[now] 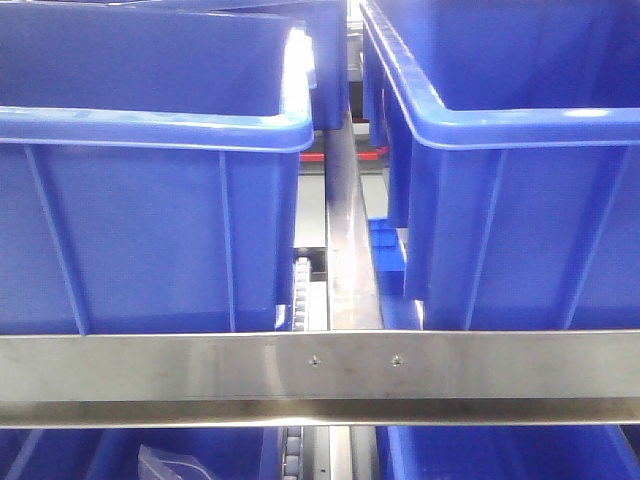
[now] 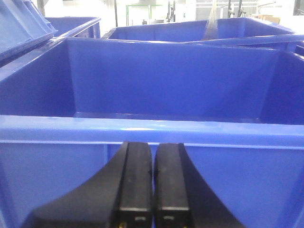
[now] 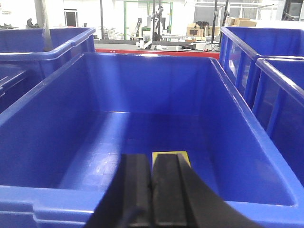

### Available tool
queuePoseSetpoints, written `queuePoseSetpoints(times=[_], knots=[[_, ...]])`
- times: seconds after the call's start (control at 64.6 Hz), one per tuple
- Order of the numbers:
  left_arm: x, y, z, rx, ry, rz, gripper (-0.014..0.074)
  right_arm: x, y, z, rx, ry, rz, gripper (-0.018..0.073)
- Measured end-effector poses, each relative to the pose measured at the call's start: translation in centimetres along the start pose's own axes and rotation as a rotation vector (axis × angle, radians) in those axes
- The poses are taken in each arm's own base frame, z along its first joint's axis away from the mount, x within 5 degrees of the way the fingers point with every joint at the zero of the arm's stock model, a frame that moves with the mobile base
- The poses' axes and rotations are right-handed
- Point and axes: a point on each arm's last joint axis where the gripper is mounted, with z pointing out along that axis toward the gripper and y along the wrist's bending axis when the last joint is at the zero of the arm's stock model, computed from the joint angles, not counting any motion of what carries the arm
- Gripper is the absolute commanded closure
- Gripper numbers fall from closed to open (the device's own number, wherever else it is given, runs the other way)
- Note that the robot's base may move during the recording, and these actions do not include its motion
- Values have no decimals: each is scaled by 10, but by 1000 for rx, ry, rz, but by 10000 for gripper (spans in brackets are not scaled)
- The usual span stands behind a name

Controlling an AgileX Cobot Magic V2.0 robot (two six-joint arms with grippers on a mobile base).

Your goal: Place yellow foam block on left shelf second layer

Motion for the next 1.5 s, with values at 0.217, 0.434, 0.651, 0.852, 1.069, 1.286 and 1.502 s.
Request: queuePoseSetpoints(times=[0.217,0.434,0.651,0.852,1.069,1.286,1.502], knots=[[0,0,0,0,0,0,472,3,0,-1,0,-2,0,520],[0,0,0,0,0,0,472,38,-2,-12,0,2,0,520],[0,0,0,0,0,0,472,49,-2,-18,0,7,0,520],[0,0,0,0,0,0,472,49,-2,-18,0,7,0,520],[0,0,0,0,0,0,472,49,-2,-18,0,7,0,520],[0,0,0,0,0,0,472,49,-2,-18,0,7,0,520],[0,0,0,0,0,0,472,49,-2,-18,0,7,0,520]])
